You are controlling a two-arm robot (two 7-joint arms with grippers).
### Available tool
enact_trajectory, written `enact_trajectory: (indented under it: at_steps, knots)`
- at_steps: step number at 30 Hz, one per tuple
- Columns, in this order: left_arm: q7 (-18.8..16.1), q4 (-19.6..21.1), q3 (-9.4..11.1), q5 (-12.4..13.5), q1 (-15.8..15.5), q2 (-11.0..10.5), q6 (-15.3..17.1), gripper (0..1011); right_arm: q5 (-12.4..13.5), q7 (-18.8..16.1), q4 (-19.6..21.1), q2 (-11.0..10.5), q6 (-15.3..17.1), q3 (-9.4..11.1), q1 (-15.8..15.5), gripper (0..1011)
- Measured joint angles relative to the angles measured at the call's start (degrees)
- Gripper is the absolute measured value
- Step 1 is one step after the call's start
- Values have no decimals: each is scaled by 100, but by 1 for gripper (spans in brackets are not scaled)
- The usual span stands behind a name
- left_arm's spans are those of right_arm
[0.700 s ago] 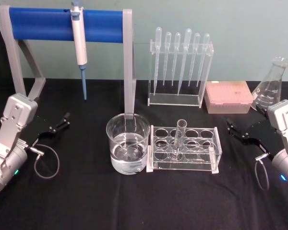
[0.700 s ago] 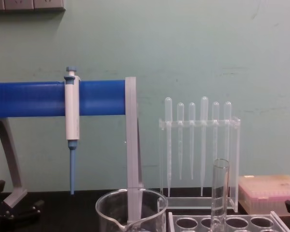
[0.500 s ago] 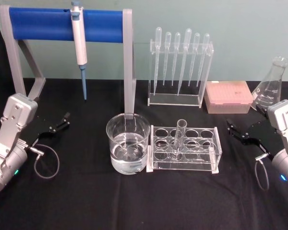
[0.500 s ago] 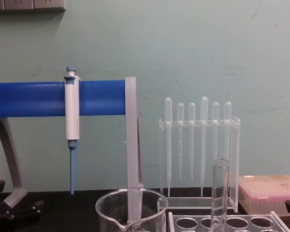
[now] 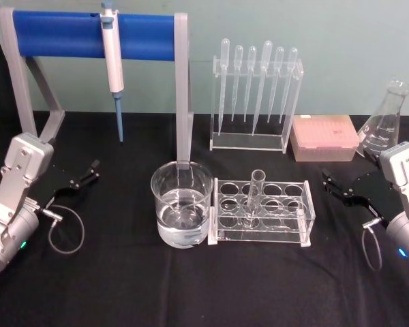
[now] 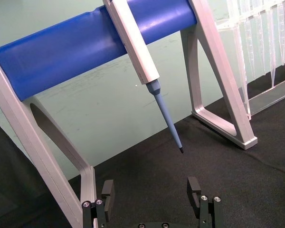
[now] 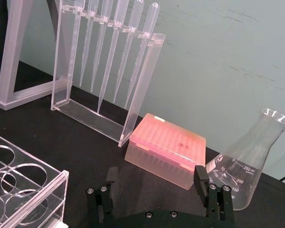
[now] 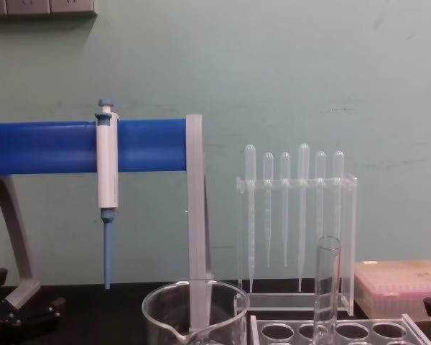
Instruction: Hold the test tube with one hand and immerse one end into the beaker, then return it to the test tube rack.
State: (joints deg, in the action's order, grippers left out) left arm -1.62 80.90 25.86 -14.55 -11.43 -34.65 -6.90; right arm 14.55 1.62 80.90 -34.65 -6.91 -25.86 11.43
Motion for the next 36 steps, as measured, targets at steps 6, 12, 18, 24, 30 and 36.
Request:
enact_trajectory:
  at_steps: [6,12,18,24,30,36]
  knots:
    - [0,0,0,0,0,0,0,1000,0,0,0,0,0,0,0,1003]
    - [0,0,0,0,0,0,0,1000,3,-10,4,0,-1,7,-1,1003]
    - [0,0,0,0,0,0,0,1000,354,-461,497,-210,-54,311,-129,1003]
    - [0,0,0,0,0,0,0,1000,1018,-1334,1075,-688,76,675,-324,1003]
    - [0,0,0,0,0,0,0,1000,1518,-2640,1354,-1291,132,818,-447,1003]
    - [0,0,0,0,0,0,0,1000,1691,-3685,1344,-1564,117,706,-334,1003]
